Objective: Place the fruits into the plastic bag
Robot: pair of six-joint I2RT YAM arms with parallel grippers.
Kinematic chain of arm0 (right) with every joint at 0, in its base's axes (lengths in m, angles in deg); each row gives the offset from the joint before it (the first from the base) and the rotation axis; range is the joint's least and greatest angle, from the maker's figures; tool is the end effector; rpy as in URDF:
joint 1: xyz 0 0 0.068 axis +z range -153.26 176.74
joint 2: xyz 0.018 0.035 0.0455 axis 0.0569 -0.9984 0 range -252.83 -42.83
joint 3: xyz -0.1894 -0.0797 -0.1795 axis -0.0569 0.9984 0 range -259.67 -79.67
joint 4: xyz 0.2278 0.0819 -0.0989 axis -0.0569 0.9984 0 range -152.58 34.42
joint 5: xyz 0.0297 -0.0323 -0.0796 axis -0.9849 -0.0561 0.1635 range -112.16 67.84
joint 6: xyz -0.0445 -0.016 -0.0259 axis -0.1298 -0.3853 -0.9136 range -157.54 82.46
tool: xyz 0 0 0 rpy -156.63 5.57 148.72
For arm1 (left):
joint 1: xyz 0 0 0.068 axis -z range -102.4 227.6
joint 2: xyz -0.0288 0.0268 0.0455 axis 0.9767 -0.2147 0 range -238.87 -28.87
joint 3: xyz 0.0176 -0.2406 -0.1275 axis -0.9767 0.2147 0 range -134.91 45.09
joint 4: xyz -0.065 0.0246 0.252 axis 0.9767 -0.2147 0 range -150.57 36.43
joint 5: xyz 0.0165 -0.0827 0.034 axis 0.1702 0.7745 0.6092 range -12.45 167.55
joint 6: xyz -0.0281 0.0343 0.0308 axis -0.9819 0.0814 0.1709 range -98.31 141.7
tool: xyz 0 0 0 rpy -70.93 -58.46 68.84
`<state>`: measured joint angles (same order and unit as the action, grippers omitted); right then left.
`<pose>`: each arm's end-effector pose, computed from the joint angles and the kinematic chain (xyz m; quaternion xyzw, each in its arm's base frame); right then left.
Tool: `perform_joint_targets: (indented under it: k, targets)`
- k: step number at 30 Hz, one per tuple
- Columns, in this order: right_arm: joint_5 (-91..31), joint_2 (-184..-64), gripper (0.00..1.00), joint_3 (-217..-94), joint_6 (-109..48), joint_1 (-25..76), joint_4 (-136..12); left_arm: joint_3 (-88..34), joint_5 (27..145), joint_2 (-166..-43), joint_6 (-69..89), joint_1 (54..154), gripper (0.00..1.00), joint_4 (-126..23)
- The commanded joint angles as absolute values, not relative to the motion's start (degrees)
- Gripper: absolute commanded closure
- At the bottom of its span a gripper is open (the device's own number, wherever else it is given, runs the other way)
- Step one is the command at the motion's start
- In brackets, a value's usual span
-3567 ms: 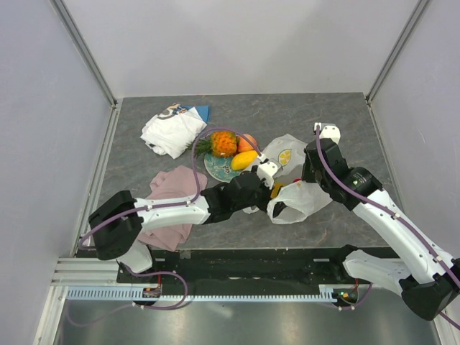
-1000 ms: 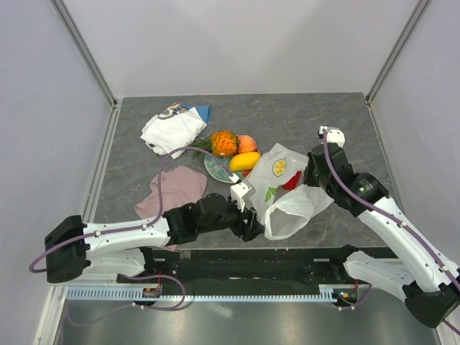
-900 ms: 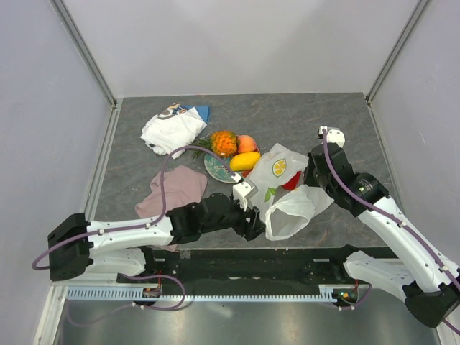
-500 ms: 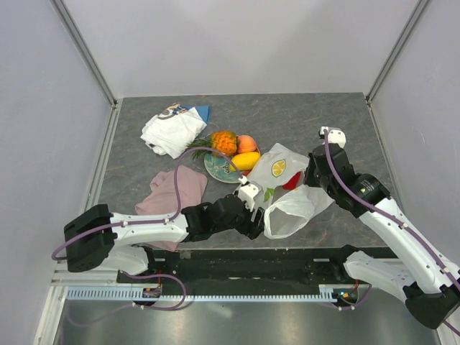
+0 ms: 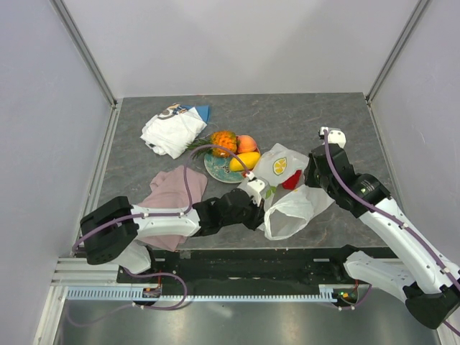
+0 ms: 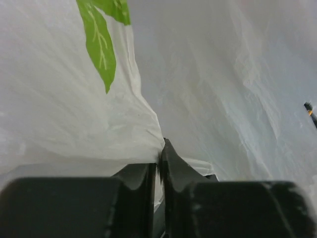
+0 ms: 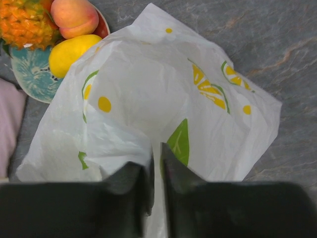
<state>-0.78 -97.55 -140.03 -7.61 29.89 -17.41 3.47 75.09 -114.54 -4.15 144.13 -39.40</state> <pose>0.1645 0.0919 0.3446 0.0541 0.8907 0.0761 0.4448 0.1259 -0.2864 0.1949 0.2907 0.8151 -0.3484 0.3601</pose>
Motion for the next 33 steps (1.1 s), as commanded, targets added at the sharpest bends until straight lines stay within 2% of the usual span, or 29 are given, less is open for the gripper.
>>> perform_joint_targets:
  k: [1, 4, 7, 12, 17, 19, 21, 23, 28, 33]
  targets:
    - [-1.2, -96.1, 0.61, -144.9, -7.7, 29.7, -15.6, 1.8, 82.8, -112.2, -8.1, 139.8, 0.99, -31.2]
    - [-4.6, -94.8, 0.38, -149.3, -8.3, 29.8, -14.7, 0.8, 89.1, -111.9, -11.5, 135.8, 0.98, -27.6]
    - [-11.6, -93.1, 0.31, -152.3, -8.8, 29.8, -14.6, 0.8, 95.4, -112.8, -17.4, 131.7, 0.98, -21.8]
    - [-27.1, -89.4, 0.31, -152.0, -9.2, 29.8, -17.0, -1.0, 99.5, -114.3, -22.8, 127.4, 0.98, -17.6]
    - [-50.8, -87.5, 0.35, -143.1, -6.1, 29.9, -27.1, -3.6, 100.2, -115.6, -22.8, 126.2, 0.98, -18.1]
    - [-53.2, -86.1, 0.36, -137.4, -2.3, 31.1, -31.5, -4.3, 100.8, -116.1, -22.6, 125.7, 0.98, -18.1]
    - [-51.7, -85.5, 0.36, -134.8, -0.8, 33.4, -33.5, -5.3, 101.8, -117.5, -22.0, 124.6, 0.98, -19.5]
    - [-47.1, -86.5, 0.37, -132.8, -1.1, 40.0, -30.9, -5.5, 103.1, -118.1, -21.8, 123.4, 0.98, -19.8]
    - [-27.5, -93.6, 0.4, -129.7, 1.6, 59.9, -30.0, -5.2, 104.3, -118.4, -21.0, 121.7, 0.99, -21.2]
    - [-8.4, -105.1, 0.4, -133.5, 4.9, 75.6, -27.3, -5.8, 104.9, -118.3, -19.6, 121.3, 0.98, -23.2]
